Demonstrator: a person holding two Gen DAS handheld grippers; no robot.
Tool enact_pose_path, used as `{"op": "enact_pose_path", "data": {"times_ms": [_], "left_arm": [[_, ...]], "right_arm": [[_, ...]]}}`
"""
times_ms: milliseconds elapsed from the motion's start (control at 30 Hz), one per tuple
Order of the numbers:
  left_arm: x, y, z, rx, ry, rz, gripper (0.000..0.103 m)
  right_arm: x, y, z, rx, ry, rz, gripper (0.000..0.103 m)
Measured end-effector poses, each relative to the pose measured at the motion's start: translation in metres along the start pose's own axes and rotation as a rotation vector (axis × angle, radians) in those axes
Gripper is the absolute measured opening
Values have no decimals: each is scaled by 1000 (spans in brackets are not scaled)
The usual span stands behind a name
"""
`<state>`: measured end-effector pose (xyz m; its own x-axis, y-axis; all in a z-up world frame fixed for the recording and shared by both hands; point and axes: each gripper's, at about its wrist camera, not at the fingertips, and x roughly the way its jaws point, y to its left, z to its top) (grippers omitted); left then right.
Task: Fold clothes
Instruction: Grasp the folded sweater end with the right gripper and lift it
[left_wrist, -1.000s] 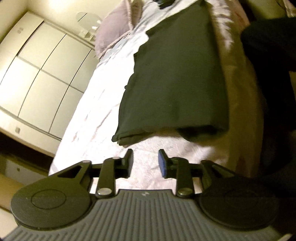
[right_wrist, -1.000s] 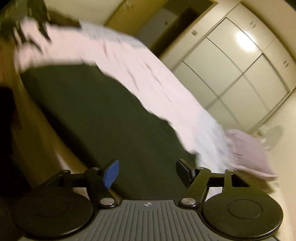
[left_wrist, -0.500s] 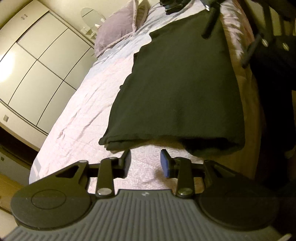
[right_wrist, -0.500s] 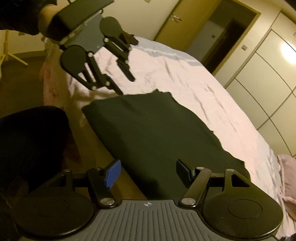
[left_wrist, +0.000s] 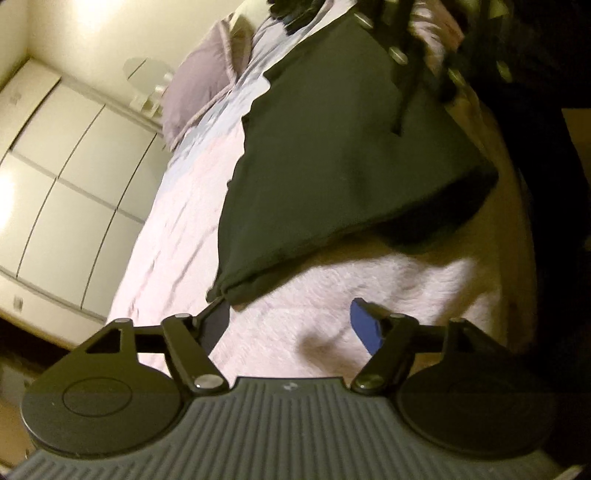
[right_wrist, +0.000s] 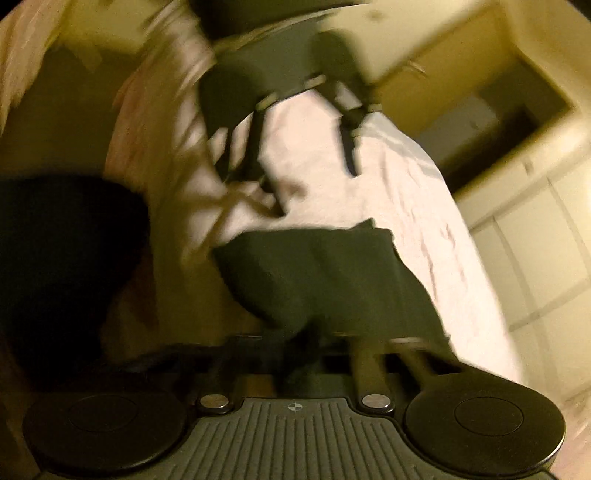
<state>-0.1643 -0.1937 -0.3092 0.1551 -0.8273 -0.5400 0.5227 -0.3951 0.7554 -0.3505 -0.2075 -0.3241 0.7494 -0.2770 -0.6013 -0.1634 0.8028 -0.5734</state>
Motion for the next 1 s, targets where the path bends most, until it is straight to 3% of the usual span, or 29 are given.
{"op": "enact_pose_path", "data": {"times_ms": [133,400,433,467,500,533,700,833,1000], "left_arm": [[22,7,0,96,-34,13,79],[69,18,12,251,-106,10,76],[72,19,12,257,-110,-1,63],[76,20,13,261,-108,-15,31],[78,22,13,259,-91,-33,15],[79,22,13,252,-77,-45,10],[63,21,7,174,-68,-40,6],[38,23,9,136,-26,-43,6],[25,62,48,138,3,-19,7]], "right_arm": [[-17,-29,3,119,-62,-17,6],[-27,-55,-2,257,-97,-25,6],[-26,-55,-2,261,-98,-24,6],[-24,-53,-3,258,-97,-20,6],[-22,-52,-4,251,-93,-13,6],[-21,-47,-5,244,-88,-9,6],[-22,-31,-1,205,-86,42,6],[-29,-29,-2,243,-150,118,6],[-49,-48,-13,341,-251,120,6]]}}
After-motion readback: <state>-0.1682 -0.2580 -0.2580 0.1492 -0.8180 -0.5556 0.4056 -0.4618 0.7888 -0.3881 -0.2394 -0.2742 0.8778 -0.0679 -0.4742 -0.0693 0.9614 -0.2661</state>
